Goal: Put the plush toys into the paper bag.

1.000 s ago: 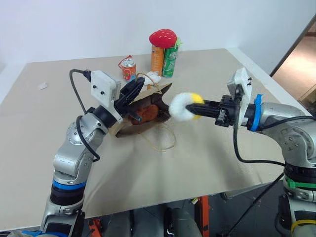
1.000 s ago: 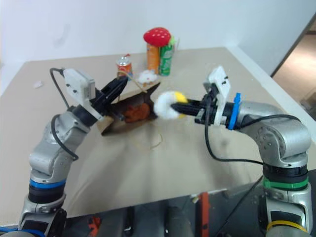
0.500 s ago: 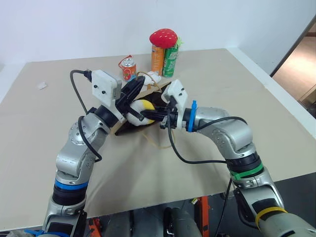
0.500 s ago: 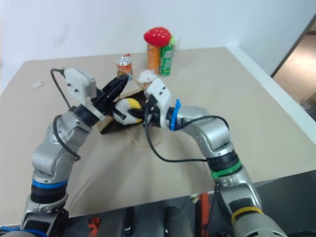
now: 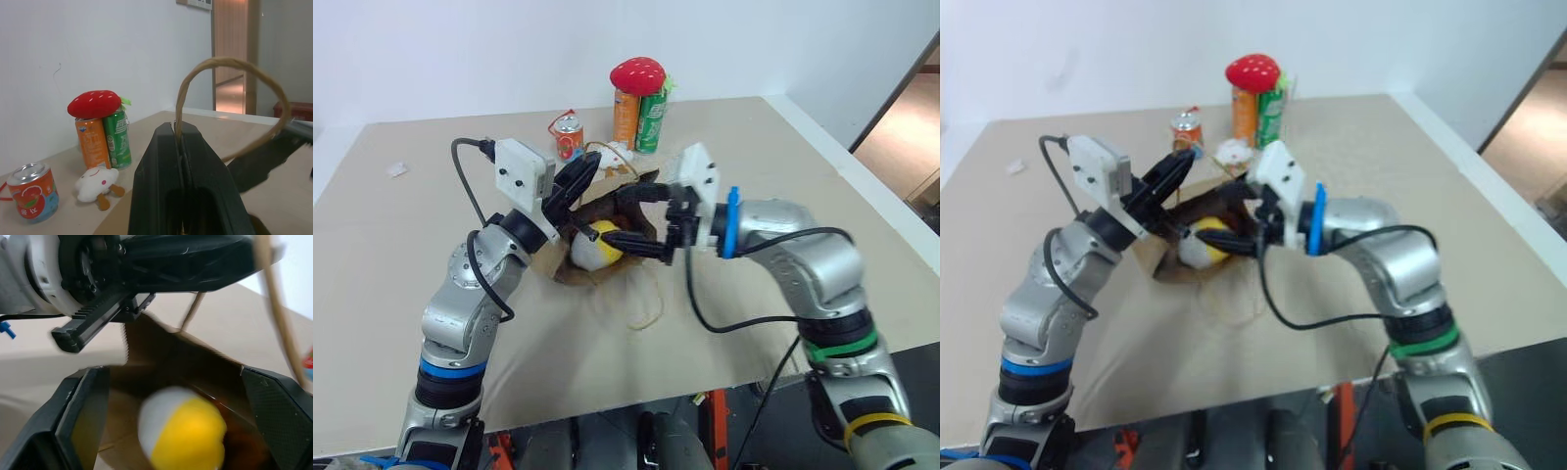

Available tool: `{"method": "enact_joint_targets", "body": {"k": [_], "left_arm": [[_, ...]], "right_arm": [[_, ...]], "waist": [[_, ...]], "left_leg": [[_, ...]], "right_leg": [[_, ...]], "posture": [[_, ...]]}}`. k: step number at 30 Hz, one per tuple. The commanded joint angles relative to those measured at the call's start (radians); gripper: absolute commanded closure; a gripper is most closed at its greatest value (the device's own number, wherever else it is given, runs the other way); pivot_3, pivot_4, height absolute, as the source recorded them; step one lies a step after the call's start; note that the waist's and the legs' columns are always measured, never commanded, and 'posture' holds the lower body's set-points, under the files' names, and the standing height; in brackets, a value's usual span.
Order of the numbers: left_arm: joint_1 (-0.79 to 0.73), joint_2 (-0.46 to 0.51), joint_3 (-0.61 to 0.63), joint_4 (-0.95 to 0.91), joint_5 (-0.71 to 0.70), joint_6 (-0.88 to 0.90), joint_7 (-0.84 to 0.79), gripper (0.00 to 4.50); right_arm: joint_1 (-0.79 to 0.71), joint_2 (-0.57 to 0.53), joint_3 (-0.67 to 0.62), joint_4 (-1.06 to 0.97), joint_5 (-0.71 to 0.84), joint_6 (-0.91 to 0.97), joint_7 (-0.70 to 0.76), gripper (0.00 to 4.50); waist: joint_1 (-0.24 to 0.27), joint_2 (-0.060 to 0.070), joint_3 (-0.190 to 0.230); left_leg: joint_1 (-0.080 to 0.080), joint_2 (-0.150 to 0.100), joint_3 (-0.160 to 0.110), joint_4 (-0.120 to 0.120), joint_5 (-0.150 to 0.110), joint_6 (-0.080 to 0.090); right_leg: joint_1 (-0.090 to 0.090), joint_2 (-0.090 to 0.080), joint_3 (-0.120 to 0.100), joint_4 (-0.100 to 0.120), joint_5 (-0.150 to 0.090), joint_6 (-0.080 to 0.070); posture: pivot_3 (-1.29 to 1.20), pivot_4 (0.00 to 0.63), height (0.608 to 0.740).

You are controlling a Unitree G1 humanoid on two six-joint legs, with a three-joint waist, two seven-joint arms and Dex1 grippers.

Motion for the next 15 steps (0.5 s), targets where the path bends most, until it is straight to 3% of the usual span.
{"method": "enact_joint_targets", "body": {"k": [1,5,10,15], "left_arm": [[-0.012,0.003,0.011,-0.009,0.004,-0.013,-0.004,4.50],[-0.021,0.008,0.017,0.004,0.002,-0.017,-0.011,4.50],[-0.024,0.012,0.020,0.010,0.004,-0.022,-0.013,4.50],[-0.022,0.010,0.017,0.003,0.004,-0.017,-0.009,4.50]], "right_arm": [[0.030,-0.057,-0.087,-0.098,0.083,0.098,-0.002,0.09],[0.093,-0.120,-0.115,-0.117,0.091,0.143,-0.005,0.09],[0.159,-0.114,-0.153,-0.137,0.168,0.269,-0.063,0.09],[0.238,-0.099,-0.086,-0.155,0.142,0.294,-0.109,0.09]], "waist": [[-0.001,0.000,0.000],[-0.001,0.000,0.000],[0.000,0.000,0.000],[-0.001,0.000,0.000]], "left_leg": [[0.000,0.000,0.000,0.000,0.000,0.000],[0.001,0.001,-0.001,0.000,0.000,0.000],[0.001,0.000,0.000,0.000,0.000,0.000],[0.001,0.000,-0.001,0.000,0.000,0.000]], "right_leg": [[0.000,0.000,0.000,0.000,0.000,0.000],[0.000,0.001,0.000,0.000,0.000,0.000],[0.000,0.000,0.000,0.000,0.000,0.000],[0.000,0.000,0.000,0.000,0.000,0.000]], "posture": [[0.00,0.150,0.740],[0.00,0.150,0.740],[0.00,0.150,0.740],[0.00,0.150,0.740]]}}
